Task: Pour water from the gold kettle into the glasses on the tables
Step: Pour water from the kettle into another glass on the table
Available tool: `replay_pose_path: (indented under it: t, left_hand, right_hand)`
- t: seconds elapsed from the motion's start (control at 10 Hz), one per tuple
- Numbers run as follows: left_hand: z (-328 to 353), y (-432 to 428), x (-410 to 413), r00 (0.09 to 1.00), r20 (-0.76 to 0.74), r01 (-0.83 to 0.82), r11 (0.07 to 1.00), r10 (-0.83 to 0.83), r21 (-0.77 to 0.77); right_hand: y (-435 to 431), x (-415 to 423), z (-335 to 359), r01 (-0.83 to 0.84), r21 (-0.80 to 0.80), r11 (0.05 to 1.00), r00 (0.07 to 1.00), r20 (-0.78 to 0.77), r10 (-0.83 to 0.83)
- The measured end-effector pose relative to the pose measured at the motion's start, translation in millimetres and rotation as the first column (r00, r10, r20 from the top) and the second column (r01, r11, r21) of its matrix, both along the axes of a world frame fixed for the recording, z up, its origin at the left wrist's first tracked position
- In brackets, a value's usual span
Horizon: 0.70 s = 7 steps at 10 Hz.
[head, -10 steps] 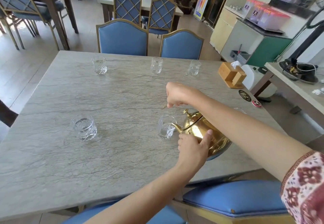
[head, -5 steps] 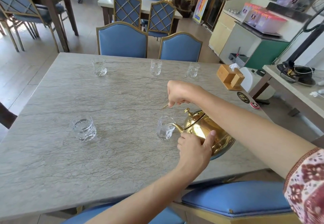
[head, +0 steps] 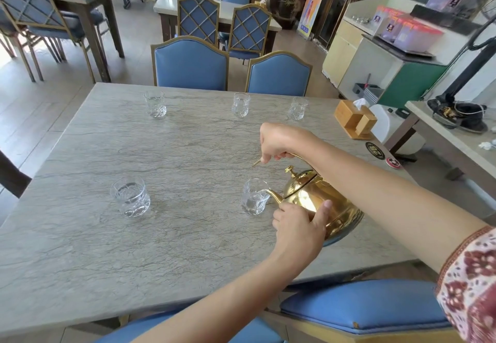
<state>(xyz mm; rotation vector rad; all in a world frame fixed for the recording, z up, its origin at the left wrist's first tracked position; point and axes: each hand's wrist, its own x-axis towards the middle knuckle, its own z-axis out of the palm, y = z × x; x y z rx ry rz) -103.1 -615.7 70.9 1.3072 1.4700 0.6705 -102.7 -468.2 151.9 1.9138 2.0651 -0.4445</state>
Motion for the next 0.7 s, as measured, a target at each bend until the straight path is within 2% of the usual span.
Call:
replay_pose_path:
  t: [0.7]
  left_hand:
    - [4.6, -2.9, -1.3, 1.000, 0.003, -0.027, 1.000, 0.027, 0.004]
  right_hand:
    - [-1.0, -4.0, 1.0, -0.019, 0.013, 1.000, 1.000, 0.019, 0.019]
